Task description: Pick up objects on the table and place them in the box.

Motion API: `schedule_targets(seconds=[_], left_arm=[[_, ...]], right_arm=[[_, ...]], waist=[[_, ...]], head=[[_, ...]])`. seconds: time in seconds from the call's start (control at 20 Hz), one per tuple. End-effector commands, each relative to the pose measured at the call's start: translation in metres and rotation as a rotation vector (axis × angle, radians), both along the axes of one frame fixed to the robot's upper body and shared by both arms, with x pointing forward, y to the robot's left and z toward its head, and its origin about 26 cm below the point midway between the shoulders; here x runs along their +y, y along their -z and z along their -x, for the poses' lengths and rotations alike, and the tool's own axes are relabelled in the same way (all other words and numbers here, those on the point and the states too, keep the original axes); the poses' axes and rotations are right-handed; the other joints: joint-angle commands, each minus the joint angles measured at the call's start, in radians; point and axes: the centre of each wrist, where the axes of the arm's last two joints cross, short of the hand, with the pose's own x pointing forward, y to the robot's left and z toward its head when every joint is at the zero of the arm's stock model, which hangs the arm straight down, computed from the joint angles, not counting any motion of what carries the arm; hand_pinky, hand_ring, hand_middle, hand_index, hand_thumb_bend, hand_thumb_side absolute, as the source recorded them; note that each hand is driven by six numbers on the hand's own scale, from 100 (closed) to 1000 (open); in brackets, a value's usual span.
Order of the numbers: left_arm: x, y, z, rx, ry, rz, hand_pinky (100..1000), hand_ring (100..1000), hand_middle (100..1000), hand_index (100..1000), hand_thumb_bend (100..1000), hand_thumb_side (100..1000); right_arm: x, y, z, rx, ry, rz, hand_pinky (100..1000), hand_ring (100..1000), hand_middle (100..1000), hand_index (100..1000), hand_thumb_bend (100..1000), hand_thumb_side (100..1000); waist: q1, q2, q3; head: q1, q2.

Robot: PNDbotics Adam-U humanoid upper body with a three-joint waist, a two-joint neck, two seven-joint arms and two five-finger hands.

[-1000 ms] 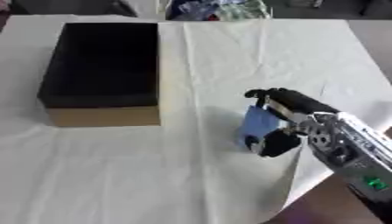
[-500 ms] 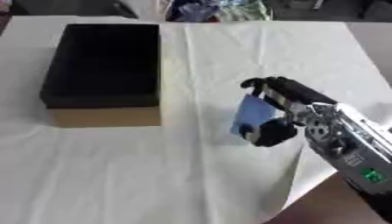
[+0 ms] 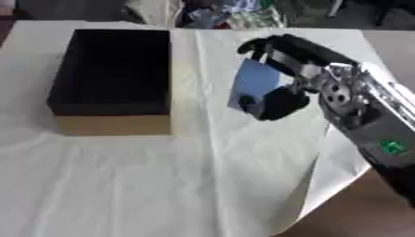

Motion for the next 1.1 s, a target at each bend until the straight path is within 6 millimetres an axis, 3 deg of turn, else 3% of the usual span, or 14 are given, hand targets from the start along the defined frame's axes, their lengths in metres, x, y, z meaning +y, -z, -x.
schedule_targets(seconds=[0.05, 0.45, 0.7, 1.1], left_arm=[[0.002, -0.009, 0.002, -0.028, 0.006, -0.023, 939, 685, 638, 820, 100, 419], [0.001, -0.007, 0.002, -0.019, 0.015, -0.019, 937, 685, 638, 820, 100, 415], [-0.001, -0.006, 0.002, -0.014, 0.025, -0.016, 937, 686, 638, 820, 100, 414], [-0.005, -0.005, 0.002, -0.007, 0.047, -0.01, 938, 686, 638, 820, 100, 415]], right_arm=[[0.013, -0.021, 0.006, -0.037, -0.012, 0.002, 773, 572, 659, 926, 102, 100], [0.061, -0.06, 0.022, -0.092, -0.074, -0.008, 777, 573, 664, 922, 100, 100], [0.094, -0.071, 0.032, -0.099, -0.09, -0.032, 776, 569, 664, 920, 100, 100], [0.14, -0.066, -0.004, -0.059, -0.022, -0.045, 776, 571, 662, 923, 100, 100]], waist=[[0.004, -0.024, 0.002], [0.013, -0.041, 0.015], [0.018, -0.045, 0.026], [0.025, -0.045, 0.056]], head=[[0.001, 0.005], [-0.007, 0.008], [-0.016, 0.014], [-0.039, 0.015]])
